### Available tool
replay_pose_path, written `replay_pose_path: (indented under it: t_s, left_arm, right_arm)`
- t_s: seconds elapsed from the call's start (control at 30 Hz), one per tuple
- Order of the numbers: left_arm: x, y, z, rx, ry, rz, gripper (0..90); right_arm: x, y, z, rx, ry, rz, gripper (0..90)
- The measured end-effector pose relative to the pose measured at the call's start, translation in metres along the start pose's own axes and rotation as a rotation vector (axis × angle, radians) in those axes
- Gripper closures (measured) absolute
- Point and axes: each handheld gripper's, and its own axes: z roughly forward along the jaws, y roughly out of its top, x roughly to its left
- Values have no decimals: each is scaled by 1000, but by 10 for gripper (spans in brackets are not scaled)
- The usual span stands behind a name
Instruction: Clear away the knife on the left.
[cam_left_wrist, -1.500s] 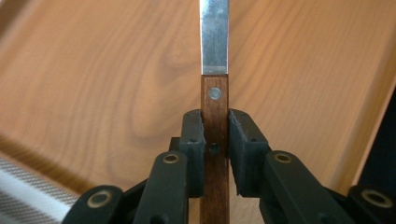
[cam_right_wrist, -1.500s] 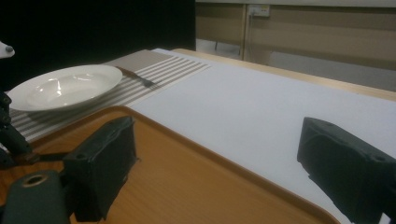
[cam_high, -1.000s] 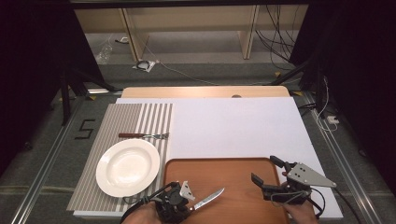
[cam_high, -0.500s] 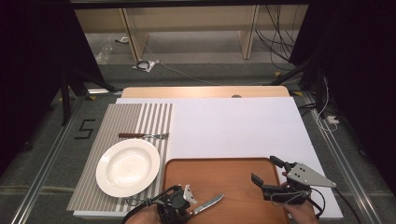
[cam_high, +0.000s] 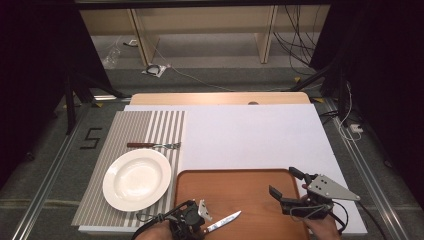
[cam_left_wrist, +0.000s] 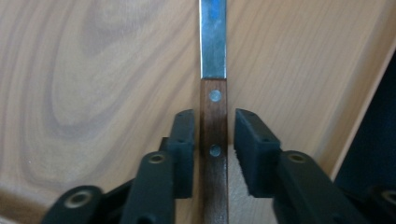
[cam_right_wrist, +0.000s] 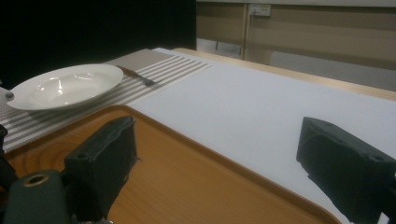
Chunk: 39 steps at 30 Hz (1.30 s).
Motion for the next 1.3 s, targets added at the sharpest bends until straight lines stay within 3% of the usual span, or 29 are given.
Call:
replay_pose_path:
  t_s: [0.2, 0.3, 0.4, 0.57, 0.6, 0.77, 1.03, 1.3]
  left_arm:
    - [-3, 5, -9, -104, 33, 12, 488]
    - [-5, 6, -10, -133, 33, 26, 576]
    - [-9, 6, -9, -165, 47, 66, 673]
    - [-12, 7, -5, -167, 43, 79, 775]
    - [-14, 8, -2, -155, 44, 99, 829]
    - [-18, 9, 3, -143, 35, 117, 882]
    - [-23, 10, 12, -124, 28, 142, 892]
    - [-19, 10, 16, -127, 38, 125, 892]
  right_arm:
    - [0, 0, 0, 4, 0, -1, 129]
    - [0, 0, 0, 4, 2, -1, 129]
    - [0, 0, 0, 2, 3, -2, 129]
    - [0, 0, 0, 3, 3, -2, 129]
    - [0, 0, 0, 3, 3, -2, 129]
    - [0, 0, 0, -1, 4, -3, 129]
    - [0, 0, 0, -2, 4, -5, 129]
    - [0, 0, 0, -4, 4, -6, 129]
